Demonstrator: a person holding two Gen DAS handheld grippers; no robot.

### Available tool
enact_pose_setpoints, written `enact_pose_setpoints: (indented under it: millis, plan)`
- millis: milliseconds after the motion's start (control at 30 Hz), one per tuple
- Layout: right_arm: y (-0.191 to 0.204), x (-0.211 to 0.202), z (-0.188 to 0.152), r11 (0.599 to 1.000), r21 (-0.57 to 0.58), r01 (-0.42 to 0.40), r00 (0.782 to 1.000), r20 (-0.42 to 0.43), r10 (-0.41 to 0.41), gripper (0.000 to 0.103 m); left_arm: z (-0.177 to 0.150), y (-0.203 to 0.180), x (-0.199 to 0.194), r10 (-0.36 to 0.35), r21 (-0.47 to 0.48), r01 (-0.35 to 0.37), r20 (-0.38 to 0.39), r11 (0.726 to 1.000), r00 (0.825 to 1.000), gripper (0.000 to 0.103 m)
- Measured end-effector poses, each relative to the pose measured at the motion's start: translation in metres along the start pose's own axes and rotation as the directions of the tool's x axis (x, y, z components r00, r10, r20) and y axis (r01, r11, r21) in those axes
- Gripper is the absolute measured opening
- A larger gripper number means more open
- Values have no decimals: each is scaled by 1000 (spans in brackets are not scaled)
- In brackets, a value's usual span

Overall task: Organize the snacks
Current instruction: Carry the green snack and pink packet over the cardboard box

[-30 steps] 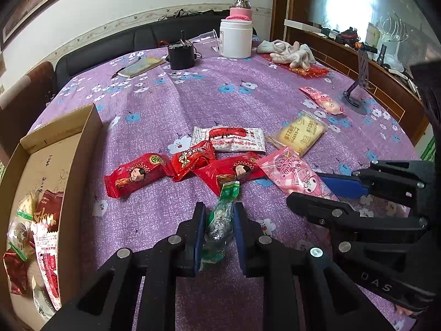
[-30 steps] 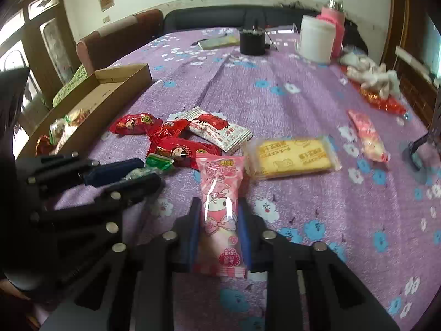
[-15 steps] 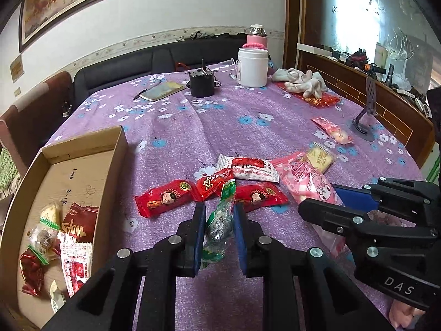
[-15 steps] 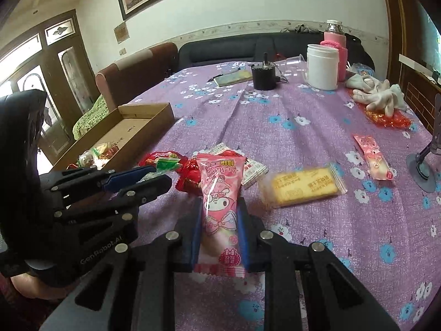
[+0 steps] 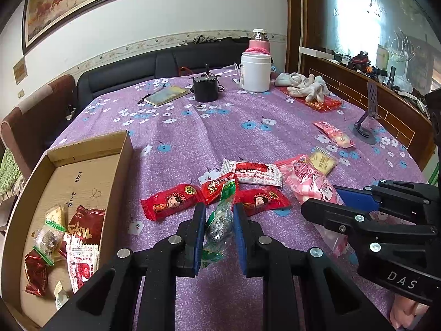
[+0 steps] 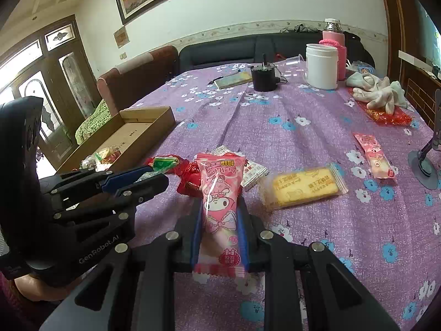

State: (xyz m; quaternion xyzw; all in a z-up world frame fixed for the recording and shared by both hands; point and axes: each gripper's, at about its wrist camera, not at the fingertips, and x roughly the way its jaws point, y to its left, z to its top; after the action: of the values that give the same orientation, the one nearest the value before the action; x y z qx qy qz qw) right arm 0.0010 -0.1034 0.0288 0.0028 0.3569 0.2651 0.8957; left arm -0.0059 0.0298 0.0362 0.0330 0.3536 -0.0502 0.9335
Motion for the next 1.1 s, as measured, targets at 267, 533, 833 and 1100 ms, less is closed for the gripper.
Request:
enact_pose_setpoints:
  millis: [267,533,833,1100]
  plan:
    - [-3,-2,1,1000,7,2,1000,20,-2,21,2,4,-5,1,-17,0,22,1000,1000,20]
    - [-17,-3,6,995,96,-6,1000,9,5,21,6,10,-12,-17,-44,20,53,999,998,20]
    - [20,-28,8,994,84,-63,998,24,62,22,6,58,-50,-59,-174,74,90,982,994,21]
    - [72,-17,7,988,17,-153,988,-25,153,22,-12,122,-86,36,-290,4,134,957,990,21]
